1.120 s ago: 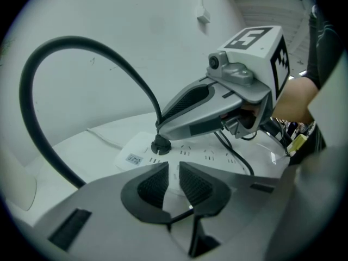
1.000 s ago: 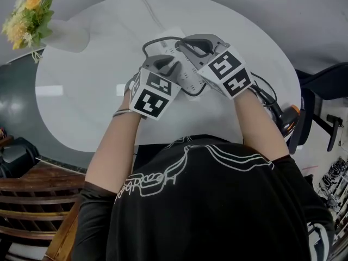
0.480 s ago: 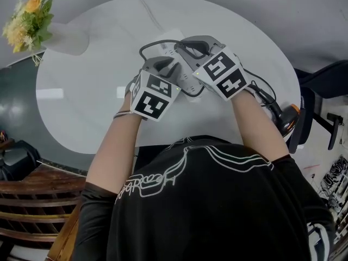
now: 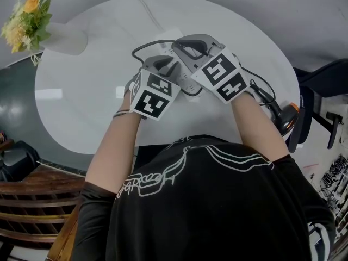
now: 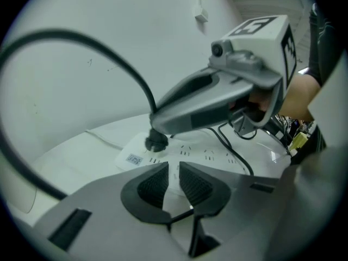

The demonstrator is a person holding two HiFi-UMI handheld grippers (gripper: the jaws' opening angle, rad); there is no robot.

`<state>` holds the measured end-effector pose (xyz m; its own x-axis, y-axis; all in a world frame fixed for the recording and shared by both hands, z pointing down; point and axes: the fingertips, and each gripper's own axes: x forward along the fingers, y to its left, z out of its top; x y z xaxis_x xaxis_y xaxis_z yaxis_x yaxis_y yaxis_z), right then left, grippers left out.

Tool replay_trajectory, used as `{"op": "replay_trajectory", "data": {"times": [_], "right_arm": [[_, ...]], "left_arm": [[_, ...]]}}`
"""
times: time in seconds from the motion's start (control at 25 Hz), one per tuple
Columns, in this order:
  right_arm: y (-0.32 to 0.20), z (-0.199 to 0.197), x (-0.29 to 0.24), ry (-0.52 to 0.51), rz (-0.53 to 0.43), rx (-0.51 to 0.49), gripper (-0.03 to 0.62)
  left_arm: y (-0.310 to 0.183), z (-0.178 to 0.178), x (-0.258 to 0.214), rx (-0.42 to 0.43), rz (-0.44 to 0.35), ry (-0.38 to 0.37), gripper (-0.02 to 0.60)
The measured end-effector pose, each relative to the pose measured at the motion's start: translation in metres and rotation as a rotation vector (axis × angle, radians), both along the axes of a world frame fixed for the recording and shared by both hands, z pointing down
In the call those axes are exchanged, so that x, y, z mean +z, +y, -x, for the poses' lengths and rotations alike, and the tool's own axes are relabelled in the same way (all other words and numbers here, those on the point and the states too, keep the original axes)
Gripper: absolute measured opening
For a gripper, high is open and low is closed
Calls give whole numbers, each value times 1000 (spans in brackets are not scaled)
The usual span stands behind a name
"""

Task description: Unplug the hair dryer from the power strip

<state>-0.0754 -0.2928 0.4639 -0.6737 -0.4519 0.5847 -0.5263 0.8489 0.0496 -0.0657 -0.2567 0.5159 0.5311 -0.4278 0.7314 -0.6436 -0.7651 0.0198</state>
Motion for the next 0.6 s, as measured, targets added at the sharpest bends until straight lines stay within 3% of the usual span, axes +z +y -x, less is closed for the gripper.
{"op": "replay_trajectory", "data": {"times": [0.2,0.6], "right_arm": [[-19,-3,-43,38,-114,8,28],[-17,-28,-41,15,-95,82,29]], "left_arm": [[1,0,0,-3,-6,3,60],[2,-1,-1,16,-23,-23,60]]}}
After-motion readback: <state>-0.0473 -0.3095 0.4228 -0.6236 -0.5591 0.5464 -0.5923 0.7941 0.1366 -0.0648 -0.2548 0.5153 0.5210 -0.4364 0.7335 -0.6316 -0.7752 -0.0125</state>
